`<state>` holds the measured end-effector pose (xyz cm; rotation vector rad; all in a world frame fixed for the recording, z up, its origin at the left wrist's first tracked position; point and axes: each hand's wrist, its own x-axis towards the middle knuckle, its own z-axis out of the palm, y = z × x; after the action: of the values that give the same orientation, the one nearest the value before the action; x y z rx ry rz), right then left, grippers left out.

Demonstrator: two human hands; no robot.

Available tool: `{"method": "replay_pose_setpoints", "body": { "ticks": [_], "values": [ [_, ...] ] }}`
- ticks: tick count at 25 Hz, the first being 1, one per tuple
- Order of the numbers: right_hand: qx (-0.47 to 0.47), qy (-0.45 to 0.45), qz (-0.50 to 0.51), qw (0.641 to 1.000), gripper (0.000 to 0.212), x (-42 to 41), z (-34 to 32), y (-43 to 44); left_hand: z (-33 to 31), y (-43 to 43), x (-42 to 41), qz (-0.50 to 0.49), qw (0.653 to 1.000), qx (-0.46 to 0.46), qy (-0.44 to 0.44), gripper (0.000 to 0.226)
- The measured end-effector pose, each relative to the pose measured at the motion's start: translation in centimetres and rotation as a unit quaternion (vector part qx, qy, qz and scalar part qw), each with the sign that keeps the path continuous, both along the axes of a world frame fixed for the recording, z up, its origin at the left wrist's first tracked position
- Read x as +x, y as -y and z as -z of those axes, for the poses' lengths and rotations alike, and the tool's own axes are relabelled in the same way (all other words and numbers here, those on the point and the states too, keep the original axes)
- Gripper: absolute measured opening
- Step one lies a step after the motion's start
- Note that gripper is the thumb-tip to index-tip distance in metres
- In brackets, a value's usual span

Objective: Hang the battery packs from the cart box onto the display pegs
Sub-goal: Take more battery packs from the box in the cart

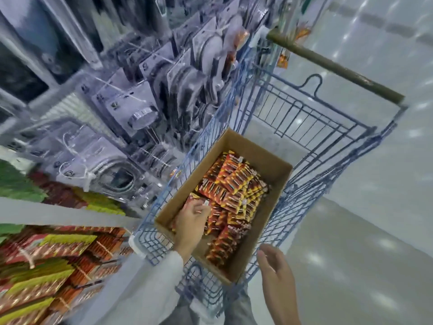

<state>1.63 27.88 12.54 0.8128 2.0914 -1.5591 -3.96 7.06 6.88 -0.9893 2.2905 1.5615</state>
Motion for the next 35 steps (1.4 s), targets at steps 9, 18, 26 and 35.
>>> {"method": "replay_pose_setpoints", "body": {
  "ticks": [9, 18, 26, 35],
  "values": [
    [-0.007, 0.069, 0.018, 0.997, 0.011, -6.8, 6.5, -2.0, 15.5, -6.0, -17.1, 0.104, 0.983, -0.100, 0.117, 0.058],
    [-0.005, 0.082, 0.003, 0.997, 0.011, -8.8, 9.4, -3.4, 21.4, -6.7, -19.7, 0.120, 0.964, -0.179, 0.154, 0.079],
    [-0.026, 0.092, -0.019, 0.995, 0.010, -13.1, 8.3, -2.1, 16.5, -4.9, -16.3, 0.006, 0.972, 0.147, 0.182, 0.027],
    [0.023, 0.190, -0.111, 0.975, 0.045, -20.8, 18.6, 1.4, 7.6, 0.2, -4.0, -0.176, 0.924, 0.312, 0.132, 0.064]
  ]
}}
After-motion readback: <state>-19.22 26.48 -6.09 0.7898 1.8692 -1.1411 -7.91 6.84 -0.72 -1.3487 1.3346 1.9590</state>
